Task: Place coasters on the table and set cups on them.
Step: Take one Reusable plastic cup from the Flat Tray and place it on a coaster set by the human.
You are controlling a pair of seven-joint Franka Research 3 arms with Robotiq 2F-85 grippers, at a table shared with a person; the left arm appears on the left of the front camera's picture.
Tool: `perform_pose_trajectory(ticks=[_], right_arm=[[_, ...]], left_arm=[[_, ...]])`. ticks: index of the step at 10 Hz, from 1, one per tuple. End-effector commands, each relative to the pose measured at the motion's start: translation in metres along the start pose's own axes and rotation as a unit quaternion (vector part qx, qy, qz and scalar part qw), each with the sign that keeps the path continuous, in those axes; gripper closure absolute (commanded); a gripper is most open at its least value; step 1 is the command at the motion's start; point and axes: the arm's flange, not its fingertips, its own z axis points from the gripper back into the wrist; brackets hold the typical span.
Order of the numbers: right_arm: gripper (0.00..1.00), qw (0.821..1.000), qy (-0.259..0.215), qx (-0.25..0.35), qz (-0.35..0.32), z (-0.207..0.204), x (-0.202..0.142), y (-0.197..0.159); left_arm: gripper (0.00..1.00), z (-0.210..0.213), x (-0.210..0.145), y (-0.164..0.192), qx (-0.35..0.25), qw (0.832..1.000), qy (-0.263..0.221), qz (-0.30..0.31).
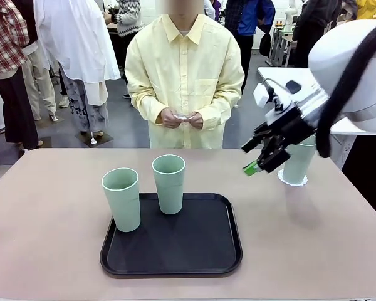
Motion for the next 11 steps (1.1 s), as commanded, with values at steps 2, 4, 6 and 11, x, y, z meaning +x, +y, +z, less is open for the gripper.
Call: perform_pose_trajectory(ticks=[2,4,6,11], right_arm=[[0.00,0.992,-0.105,0.070,0.017,-0.079,-0.028,-0.045],[0.00,0.984,-0.166,0.072,0.006,-0.107,-0.035,-0.055],[0.00,0.975,-0.209,0.074,-0.001,-0.121,-0.041,-0.058],[0.00,0.971,-0.219,0.089,-0.023,-0.124,-0.049,-0.058]], left_arm=[[0.00,0.001,0.000,0.000,-0.007,1.000,-0.003,-0.009],[0.00,0.001,0.000,0.000,-0.007,1.000,-0.003,-0.009],[0.00,0.001,0.000,0.000,-0.007,1.000,-0.003,-0.009],[0.00,0.001,0.000,0.000,-0.007,1.000,-0.003,-0.009]])
